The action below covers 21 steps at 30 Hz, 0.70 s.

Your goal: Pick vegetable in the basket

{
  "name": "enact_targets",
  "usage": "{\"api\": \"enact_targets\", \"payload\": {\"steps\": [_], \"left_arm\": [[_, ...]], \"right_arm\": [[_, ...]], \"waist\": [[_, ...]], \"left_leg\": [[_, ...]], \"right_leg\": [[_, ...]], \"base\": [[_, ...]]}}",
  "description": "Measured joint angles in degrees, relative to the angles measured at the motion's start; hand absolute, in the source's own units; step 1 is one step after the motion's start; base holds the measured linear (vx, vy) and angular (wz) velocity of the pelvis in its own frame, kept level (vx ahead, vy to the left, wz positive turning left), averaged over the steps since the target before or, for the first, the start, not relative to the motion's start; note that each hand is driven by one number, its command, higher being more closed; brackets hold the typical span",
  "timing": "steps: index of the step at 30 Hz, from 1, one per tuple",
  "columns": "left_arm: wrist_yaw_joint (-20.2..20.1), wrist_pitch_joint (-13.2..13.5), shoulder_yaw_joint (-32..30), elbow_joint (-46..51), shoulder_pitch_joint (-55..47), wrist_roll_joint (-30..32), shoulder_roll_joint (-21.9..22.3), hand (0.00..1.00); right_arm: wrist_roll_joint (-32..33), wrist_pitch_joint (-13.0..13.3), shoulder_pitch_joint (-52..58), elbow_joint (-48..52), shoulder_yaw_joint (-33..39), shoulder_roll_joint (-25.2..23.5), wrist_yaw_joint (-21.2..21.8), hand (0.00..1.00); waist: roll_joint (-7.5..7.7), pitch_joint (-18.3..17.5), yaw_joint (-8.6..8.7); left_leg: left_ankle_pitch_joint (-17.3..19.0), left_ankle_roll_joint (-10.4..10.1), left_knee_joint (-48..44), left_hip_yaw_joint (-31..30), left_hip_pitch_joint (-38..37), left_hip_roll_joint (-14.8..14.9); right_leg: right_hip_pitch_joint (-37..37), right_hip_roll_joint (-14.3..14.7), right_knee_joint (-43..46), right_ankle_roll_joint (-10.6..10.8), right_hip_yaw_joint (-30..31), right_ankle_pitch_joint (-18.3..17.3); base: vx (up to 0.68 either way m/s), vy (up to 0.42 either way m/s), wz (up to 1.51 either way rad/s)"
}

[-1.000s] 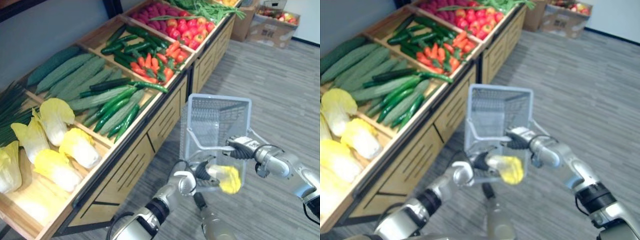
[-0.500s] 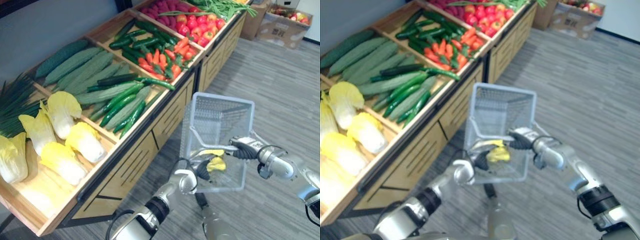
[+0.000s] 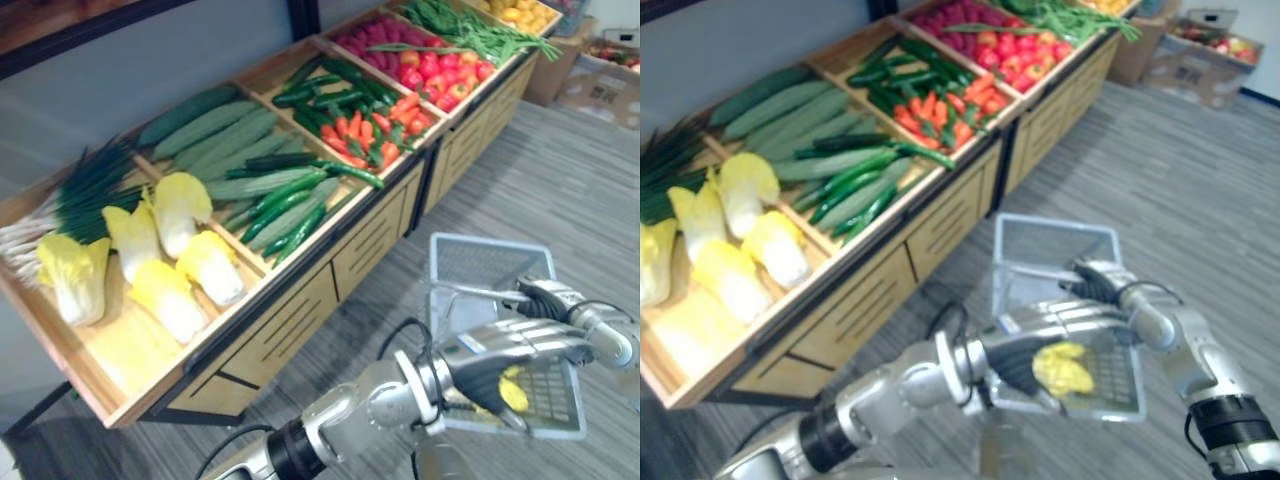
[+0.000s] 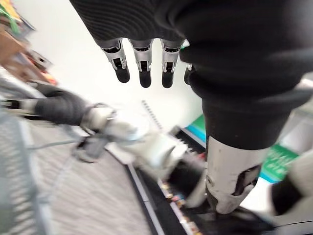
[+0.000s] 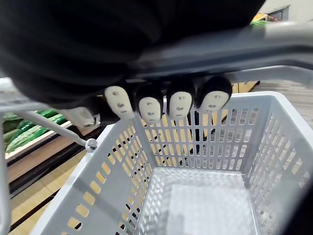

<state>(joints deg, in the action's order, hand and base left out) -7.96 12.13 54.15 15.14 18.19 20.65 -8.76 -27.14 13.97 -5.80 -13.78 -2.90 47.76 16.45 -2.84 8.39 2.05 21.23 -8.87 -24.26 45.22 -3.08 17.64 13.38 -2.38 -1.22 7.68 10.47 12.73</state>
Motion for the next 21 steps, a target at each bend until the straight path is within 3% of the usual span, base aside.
{"api": "enact_targets", "payload": {"steps": [2,5,9,14,21], "left_arm": [[-1.2,0.7,1.3,4.3,0.0,-7.6,-3.7,0.0],[-1.2,1.0,1.3,7.7,-0.2,-13.7,-7.9,0.0],[-0.8,1.2,0.8,13.7,-2.7,-20.4,-12.2,0.0],[2.1,1.7,-7.1,17.3,-10.6,-22.8,-14.0,0.0],[3.2,1.6,-19.2,17.5,-22.5,-24.2,-13.8,0.0]], "right_arm": [[0.1,-0.8,0.6,-4.9,0.7,-2.6,-0.6,1.0],[0.2,-1.3,0.7,-9.6,3.3,-5.5,-1.5,1.0],[0.7,-1.8,1.8,-16.1,8.4,-10.1,-4.5,1.0],[3.0,-3.5,5.2,-25.4,15.6,-16.4,-8.2,1.0],[5.6,-5.4,9.7,-30.1,22.9,-22.7,-10.4,1.0]], "waist": [[0.08,-2.1,-0.68],[0.11,-2.5,-0.92],[0.32,-3.0,-2.6],[1.18,-5.2,-3.9],[3.1,-6.4,-3.94]], "left_leg": [[-0.7,0.2,0.1,-2.5,1.5,-0.1],[-1.4,0.8,0.2,-5.8,3.0,-0.6],[-2.9,1.5,1.6,-10.2,5.4,-2.8],[-5.6,1.9,4.7,-15.9,7.0,-4.9],[-8.3,2.3,8.9,-19.9,7.0,-6.2]], "right_leg": [[-0.1,-0.8,0.0,-0.2,-2.7,-0.1],[-0.8,-2.2,0.1,-0.3,-5.8,-0.2],[-1.1,-4.8,0.2,-0.4,-10.1,-0.3],[-2.3,-6.9,0.3,-0.4,-15.3,-1.2],[-4.4,-7.5,-1.1,-1.4,-19.5,-2.4]], "base": [[0.0,-0.025,0.51],[-0.03,-0.016,0.61],[-0.05,-0.003,0.58],[0.0,-0.018,0.55],[0.03,-0.037,0.34]]}}
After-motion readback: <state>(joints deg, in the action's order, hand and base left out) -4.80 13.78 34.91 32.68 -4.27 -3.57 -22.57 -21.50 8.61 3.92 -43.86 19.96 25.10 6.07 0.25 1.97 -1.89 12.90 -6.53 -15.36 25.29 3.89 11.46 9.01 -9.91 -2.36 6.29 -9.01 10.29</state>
